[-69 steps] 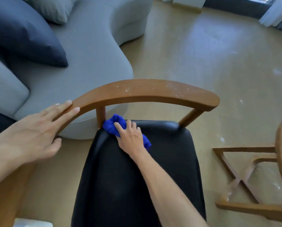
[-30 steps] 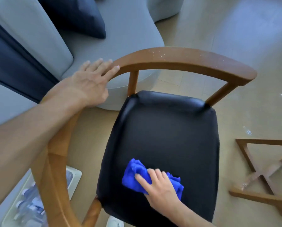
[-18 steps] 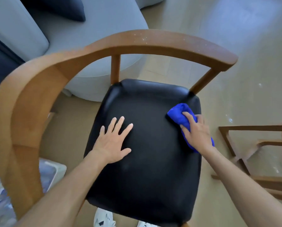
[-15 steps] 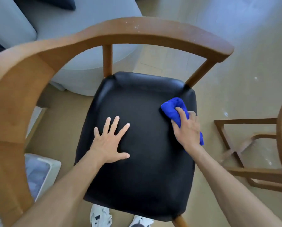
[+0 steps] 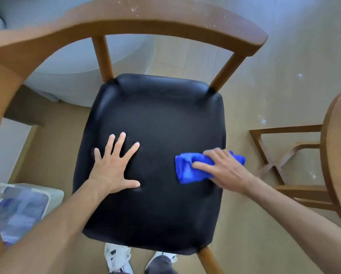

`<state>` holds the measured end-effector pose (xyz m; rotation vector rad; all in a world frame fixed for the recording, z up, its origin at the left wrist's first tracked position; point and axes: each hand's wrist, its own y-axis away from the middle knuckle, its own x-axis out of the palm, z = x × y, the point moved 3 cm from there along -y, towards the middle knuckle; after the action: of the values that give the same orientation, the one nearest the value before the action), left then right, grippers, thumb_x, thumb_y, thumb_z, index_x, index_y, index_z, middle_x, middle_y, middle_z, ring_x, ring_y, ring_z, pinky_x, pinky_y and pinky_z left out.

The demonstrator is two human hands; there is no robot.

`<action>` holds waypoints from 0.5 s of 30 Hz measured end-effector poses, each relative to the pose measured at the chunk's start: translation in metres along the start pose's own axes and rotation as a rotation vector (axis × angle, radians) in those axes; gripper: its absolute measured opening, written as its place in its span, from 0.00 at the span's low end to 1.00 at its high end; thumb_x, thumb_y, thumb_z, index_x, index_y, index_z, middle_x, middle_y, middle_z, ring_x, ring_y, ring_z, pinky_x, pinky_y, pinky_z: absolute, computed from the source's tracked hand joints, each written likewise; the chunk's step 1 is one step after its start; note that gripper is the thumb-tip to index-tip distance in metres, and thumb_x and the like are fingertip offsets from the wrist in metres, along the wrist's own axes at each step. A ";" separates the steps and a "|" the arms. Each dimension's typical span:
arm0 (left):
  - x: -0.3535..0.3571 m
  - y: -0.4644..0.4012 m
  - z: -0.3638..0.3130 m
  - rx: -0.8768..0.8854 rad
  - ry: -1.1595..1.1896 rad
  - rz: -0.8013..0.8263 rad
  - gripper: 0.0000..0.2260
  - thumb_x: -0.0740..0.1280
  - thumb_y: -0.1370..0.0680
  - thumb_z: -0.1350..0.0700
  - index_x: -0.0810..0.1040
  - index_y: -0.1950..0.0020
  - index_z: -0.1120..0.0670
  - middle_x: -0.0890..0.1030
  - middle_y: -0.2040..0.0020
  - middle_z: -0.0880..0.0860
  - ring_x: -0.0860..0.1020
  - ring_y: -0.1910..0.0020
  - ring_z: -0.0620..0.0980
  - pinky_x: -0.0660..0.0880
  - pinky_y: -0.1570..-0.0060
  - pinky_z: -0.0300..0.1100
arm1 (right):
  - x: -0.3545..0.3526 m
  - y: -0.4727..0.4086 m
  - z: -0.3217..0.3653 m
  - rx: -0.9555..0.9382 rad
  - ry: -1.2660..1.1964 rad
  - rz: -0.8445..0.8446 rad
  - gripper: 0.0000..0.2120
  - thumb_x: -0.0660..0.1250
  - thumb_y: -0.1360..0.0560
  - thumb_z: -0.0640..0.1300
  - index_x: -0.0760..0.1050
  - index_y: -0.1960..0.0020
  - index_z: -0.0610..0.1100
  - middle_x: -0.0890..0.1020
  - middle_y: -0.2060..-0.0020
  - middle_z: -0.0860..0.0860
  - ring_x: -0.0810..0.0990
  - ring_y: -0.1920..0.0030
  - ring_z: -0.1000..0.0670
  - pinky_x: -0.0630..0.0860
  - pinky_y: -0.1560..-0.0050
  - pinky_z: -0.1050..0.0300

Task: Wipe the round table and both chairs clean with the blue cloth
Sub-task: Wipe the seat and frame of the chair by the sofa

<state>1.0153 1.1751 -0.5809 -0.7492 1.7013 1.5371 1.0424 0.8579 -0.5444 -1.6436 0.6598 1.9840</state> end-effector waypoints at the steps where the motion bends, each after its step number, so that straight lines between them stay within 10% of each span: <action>1: 0.001 0.000 0.000 -0.001 0.000 0.002 0.53 0.65 0.37 0.26 0.35 0.24 0.39 0.26 0.26 0.51 0.31 0.26 0.58 0.53 0.30 0.66 | -0.005 -0.016 -0.021 0.208 -0.021 -0.075 0.22 0.71 0.32 0.39 0.77 0.38 0.48 0.76 0.49 0.39 0.76 0.55 0.37 0.76 0.55 0.44; 6: 0.005 -0.002 -0.004 0.012 0.023 0.003 0.54 0.66 0.38 0.26 0.35 0.24 0.38 0.27 0.26 0.50 0.31 0.26 0.57 0.52 0.29 0.66 | 0.002 -0.050 -0.046 0.930 -0.177 -0.216 0.21 0.65 0.23 0.46 0.69 0.30 0.47 0.72 0.44 0.39 0.71 0.48 0.37 0.71 0.47 0.42; 15: -0.003 0.007 -0.003 0.013 0.040 0.040 0.51 0.68 0.34 0.30 0.38 0.23 0.38 0.29 0.24 0.50 0.32 0.25 0.57 0.51 0.28 0.66 | 0.038 0.072 0.148 -0.107 -0.134 0.213 0.24 0.68 0.36 0.45 0.72 0.41 0.55 0.77 0.54 0.48 0.73 0.63 0.46 0.73 0.63 0.55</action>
<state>1.0108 1.1729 -0.5744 -0.7473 1.7638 1.5459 0.8786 0.8992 -0.5528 -1.5371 0.7146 2.2950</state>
